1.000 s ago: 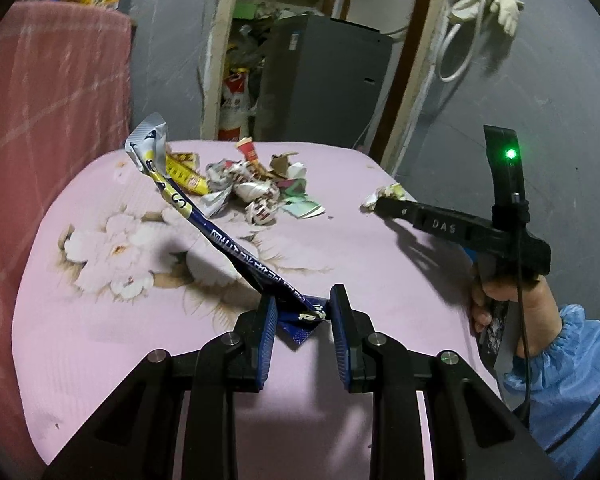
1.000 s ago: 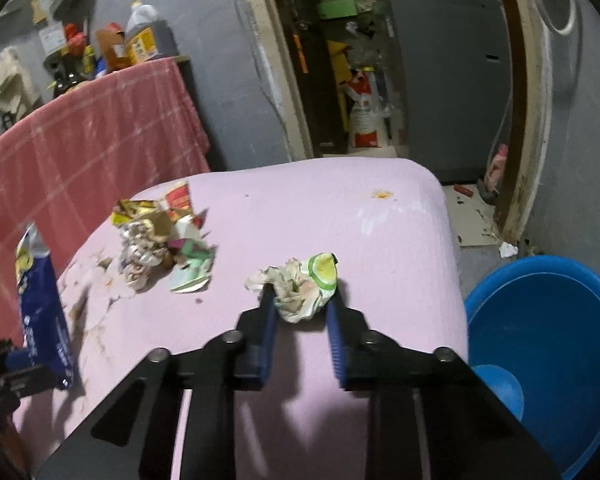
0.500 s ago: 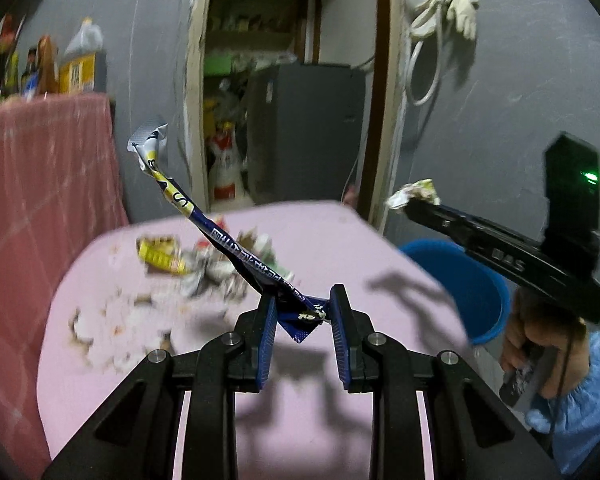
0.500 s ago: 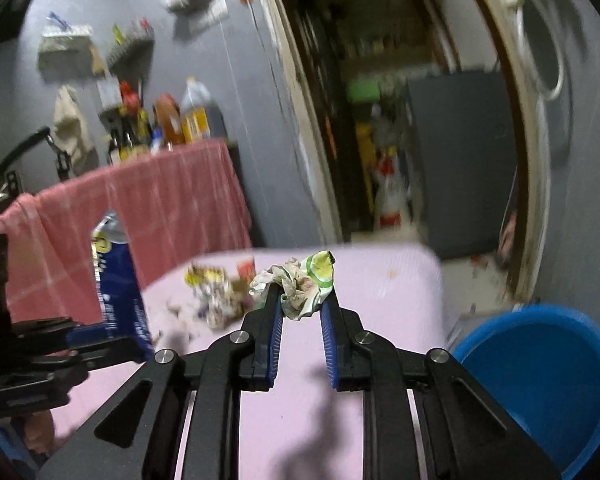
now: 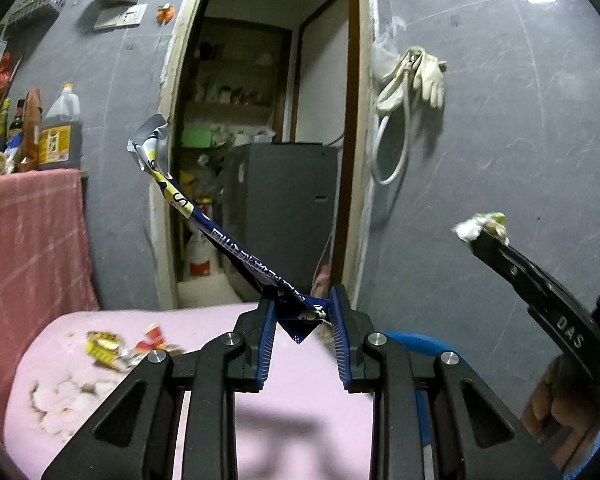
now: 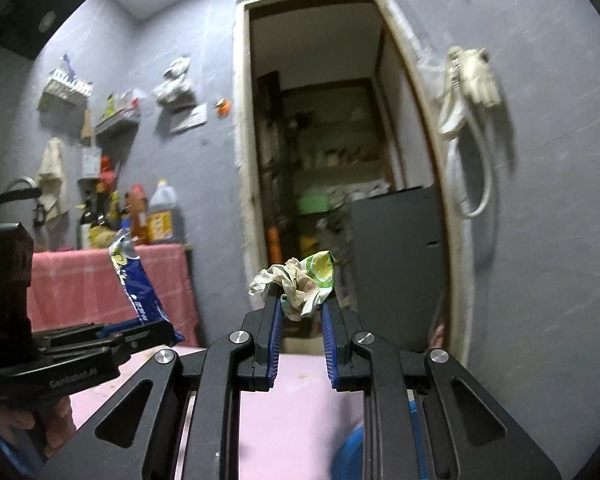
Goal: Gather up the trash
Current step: 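Carry both items over the blue bucket and open both tools to drop them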
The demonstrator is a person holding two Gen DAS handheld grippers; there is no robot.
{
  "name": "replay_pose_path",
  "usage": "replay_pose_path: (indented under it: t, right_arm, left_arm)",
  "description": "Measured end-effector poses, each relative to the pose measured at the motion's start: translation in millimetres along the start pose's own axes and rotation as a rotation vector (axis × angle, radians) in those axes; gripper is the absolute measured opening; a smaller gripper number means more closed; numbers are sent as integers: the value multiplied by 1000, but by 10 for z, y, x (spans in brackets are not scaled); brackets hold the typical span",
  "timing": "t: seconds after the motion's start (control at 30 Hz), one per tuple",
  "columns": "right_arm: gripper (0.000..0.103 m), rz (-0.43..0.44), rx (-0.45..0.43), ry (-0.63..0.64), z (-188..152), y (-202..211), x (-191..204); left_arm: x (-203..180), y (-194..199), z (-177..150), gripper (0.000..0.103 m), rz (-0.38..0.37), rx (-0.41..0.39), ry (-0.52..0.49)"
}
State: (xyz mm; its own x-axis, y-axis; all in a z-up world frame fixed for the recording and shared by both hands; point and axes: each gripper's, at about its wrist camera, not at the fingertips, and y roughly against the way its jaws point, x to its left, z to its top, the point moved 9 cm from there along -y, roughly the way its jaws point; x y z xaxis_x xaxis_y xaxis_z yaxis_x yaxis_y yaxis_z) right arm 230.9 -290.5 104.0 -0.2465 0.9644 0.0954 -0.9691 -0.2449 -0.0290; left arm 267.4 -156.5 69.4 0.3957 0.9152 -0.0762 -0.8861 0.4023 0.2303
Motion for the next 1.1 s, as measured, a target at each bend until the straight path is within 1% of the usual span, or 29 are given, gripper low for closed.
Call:
replay_pose_path:
  t: [0.1,0.2,0.33,0.43,0.67,0.77,0.93,1.03,1.1]
  right_arm:
    - [16,-56,-6,-2,9,55,-183]
    - [17,-109,13,-21,-30,54,-386]
    - [18,-184,102,-91,-202,-19,-702]
    - [18,-219,172,-144,-363,-56,-919]
    - [19,-279,317,-228,-733,-137,-1246]
    - [19,-290,368,-268,-882,-142,-1361]
    - [19,-284,438,-341,-1092,-175,-1500]
    - [20,-282,476,-378,-1188,-196,-1557]
    - [21,-279,491,-399,-1224,-197,-1580]
  left_arm:
    - [-146,-144,50,22,-25,-7,1]
    - [-343,-275,55,23,-57,7,3]
    - [-556,-476,-26,23,-106,51,12]
    - [-687,-669,-125,23,-144,119,32]
    - [-905,-1104,-428,23,-210,300,40]
    - [-956,-1266,-561,23,-229,373,51]
    - [-1015,-1479,-766,23,-252,483,69]
    - [-1016,-1553,-877,24,-263,534,83]
    - [-1001,-1576,-937,25,-259,549,87]
